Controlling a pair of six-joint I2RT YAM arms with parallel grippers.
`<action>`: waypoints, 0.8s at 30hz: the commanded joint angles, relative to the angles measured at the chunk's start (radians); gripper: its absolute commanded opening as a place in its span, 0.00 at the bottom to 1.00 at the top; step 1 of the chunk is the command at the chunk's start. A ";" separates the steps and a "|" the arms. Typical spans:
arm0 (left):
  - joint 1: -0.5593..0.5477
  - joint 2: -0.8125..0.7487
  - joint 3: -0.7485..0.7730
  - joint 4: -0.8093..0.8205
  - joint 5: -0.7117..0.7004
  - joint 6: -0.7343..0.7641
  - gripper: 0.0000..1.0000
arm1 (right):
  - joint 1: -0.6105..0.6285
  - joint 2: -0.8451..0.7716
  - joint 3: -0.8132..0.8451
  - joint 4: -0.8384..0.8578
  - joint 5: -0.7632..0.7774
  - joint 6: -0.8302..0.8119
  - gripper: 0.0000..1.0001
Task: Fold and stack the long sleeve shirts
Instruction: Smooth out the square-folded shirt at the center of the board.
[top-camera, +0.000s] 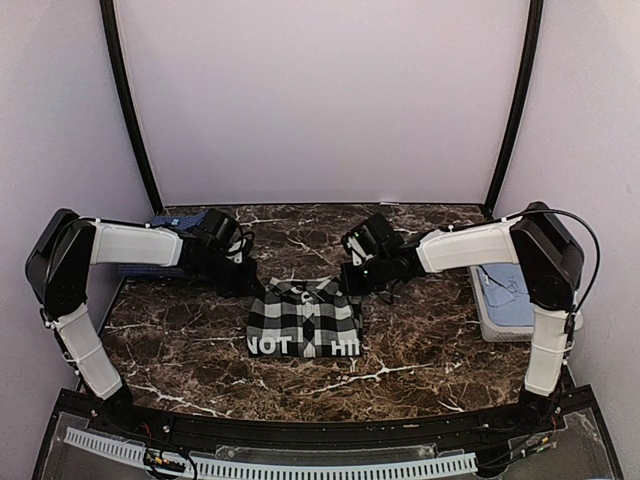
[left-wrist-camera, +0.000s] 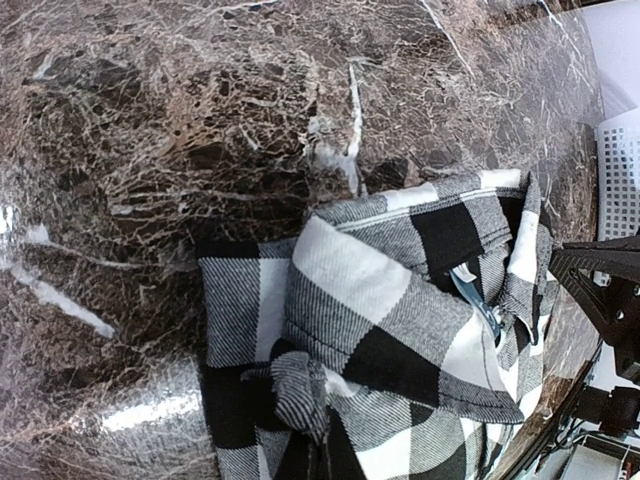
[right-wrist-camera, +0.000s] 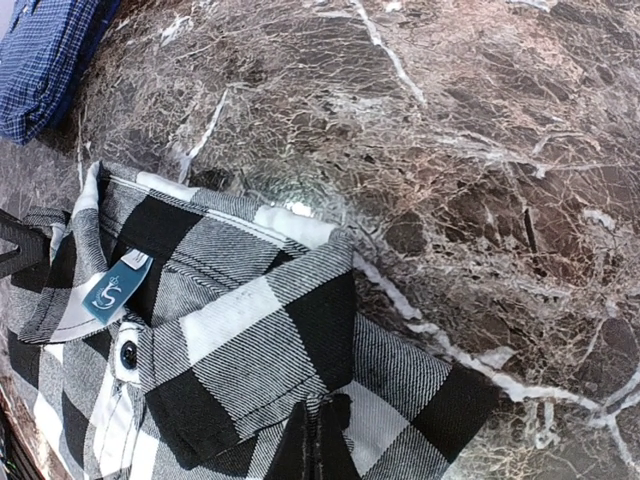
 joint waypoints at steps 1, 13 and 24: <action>0.003 -0.037 0.024 0.016 0.025 0.032 0.00 | 0.014 -0.059 -0.006 0.012 0.002 -0.007 0.00; 0.002 -0.057 0.027 0.028 0.050 0.047 0.00 | 0.023 -0.134 -0.054 0.003 0.031 0.004 0.00; -0.011 -0.093 0.033 0.102 0.088 0.070 0.00 | 0.043 -0.241 -0.129 -0.002 0.087 0.033 0.00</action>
